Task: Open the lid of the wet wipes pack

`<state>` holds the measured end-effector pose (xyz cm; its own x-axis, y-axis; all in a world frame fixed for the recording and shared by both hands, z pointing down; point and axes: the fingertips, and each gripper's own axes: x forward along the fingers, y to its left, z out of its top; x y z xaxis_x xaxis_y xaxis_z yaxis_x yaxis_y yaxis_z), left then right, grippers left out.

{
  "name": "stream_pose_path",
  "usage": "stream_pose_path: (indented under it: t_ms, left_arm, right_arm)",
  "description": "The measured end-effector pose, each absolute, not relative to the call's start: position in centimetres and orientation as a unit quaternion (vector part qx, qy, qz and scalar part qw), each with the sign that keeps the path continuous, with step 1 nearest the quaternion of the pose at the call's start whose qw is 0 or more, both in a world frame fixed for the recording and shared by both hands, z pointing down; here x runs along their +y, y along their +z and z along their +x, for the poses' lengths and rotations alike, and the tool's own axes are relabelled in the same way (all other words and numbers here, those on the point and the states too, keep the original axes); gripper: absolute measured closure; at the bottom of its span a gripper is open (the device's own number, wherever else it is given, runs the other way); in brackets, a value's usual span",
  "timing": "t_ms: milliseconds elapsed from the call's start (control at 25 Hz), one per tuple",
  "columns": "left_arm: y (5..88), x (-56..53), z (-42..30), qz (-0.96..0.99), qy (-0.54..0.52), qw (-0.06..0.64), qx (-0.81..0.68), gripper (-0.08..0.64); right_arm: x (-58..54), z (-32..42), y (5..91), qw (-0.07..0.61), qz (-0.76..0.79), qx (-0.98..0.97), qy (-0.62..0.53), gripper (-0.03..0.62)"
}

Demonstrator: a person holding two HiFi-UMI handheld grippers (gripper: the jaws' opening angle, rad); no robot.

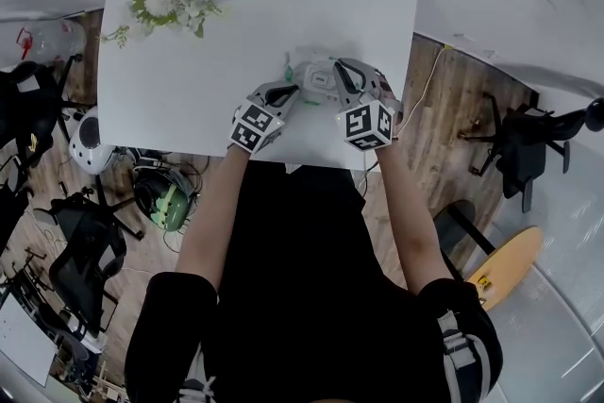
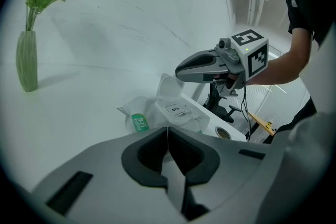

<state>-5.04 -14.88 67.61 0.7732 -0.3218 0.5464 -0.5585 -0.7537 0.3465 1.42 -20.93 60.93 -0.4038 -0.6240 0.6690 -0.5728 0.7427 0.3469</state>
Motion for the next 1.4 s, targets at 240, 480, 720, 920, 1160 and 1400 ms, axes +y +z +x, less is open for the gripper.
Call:
stream_pose_path:
  t_ms: [240,480,720,920,1160,1400]
  left_arm:
    - [67.7,-14.9,-5.0,0.909,0.233,0.253,-0.233,0.535]
    - [67.7,-14.8,-5.0,0.912,0.23,0.255,-0.225,0.535]
    - [67.8,-14.8,-5.1,0.912,0.23,0.257,-0.224,0.535]
    - [67.7,-15.0,-5.0,0.913,0.229,0.257,-0.22,0.535]
    - [67.7,-15.1,-5.1,0.9,0.218,0.296,-0.235,0.535]
    - [67.5,-15.1,-5.2,0.897,0.222,0.295,-0.244,0.535]
  right_arm:
    - [-22.2,1.6,61.4,0.4,0.372,-0.838,-0.015,0.551]
    - [-23.1,1.8,61.9,0.394,0.376,-0.839,-0.004,0.551]
    - [-23.8,2.6,62.6,0.373,0.39,-0.841,0.039,0.575]
    - [-23.6,3.6,63.5,0.379,0.393,-0.836,0.052,0.574]
    - [-23.1,4.6,63.9,0.383,0.397,-0.832,0.06,0.575]
    - [-22.1,5.2,63.9,0.388,0.397,-0.829,0.07,0.575]
